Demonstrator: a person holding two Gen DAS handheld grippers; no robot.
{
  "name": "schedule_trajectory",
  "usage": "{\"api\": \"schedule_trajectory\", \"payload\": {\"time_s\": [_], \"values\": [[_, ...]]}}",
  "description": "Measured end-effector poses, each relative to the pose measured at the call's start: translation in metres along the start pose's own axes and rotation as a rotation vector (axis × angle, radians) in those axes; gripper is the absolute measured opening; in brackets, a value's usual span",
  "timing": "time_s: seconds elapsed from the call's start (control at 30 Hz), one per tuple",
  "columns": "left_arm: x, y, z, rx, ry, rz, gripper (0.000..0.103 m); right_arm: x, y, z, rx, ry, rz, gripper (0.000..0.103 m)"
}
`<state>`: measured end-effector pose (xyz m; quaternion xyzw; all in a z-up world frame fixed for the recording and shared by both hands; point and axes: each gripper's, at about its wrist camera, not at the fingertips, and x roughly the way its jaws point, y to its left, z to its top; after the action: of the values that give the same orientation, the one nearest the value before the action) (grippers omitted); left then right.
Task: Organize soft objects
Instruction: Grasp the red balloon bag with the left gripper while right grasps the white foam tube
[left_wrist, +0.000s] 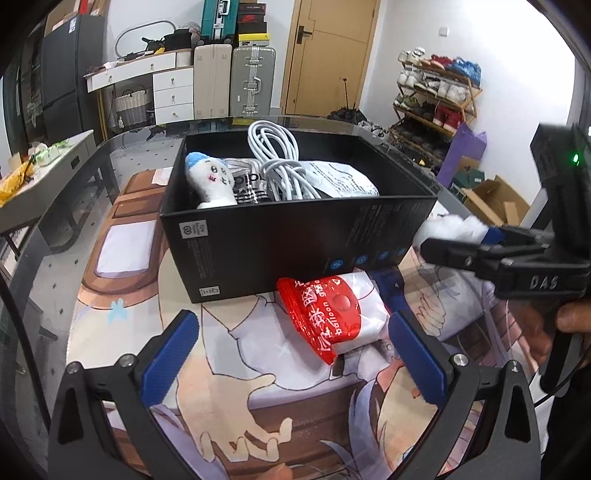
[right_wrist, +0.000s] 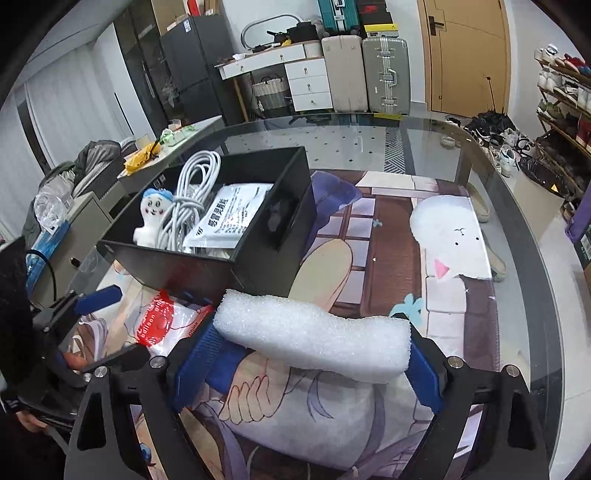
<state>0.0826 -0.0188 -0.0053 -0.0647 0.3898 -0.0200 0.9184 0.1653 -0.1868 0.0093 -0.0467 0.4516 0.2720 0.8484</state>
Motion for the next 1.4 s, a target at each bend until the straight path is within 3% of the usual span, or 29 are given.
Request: {"api": "schedule_trajectory", "payload": {"time_s": [0.6,0.73,0.8,0.97,1.4], "values": [[0.024,-0.037,0.012,0.061,0.099,0.041,0.101,-0.013,-0.002,-0.002,-0.007,-0.012,0.033,0.092],[0.031,-0.039,0.012,0.065,0.124,0.050,0.087,-0.015,-0.001,-0.002,-0.005,-0.010,0.040,0.091],[0.030,-0.040,0.012,0.080,0.112,0.049,0.073,-0.016,0.000,-0.002,-0.009,-0.011,0.043,0.091],[0.026,-0.040,0.009,0.094,0.101,0.033,0.061,-0.017,0.003,-0.001,-0.021,-0.014,0.046,0.091],[0.009,-0.025,0.006,0.044,0.056,0.014,0.056,-0.020,0.014,0.000,-0.057,-0.021,0.054,0.091]]}}
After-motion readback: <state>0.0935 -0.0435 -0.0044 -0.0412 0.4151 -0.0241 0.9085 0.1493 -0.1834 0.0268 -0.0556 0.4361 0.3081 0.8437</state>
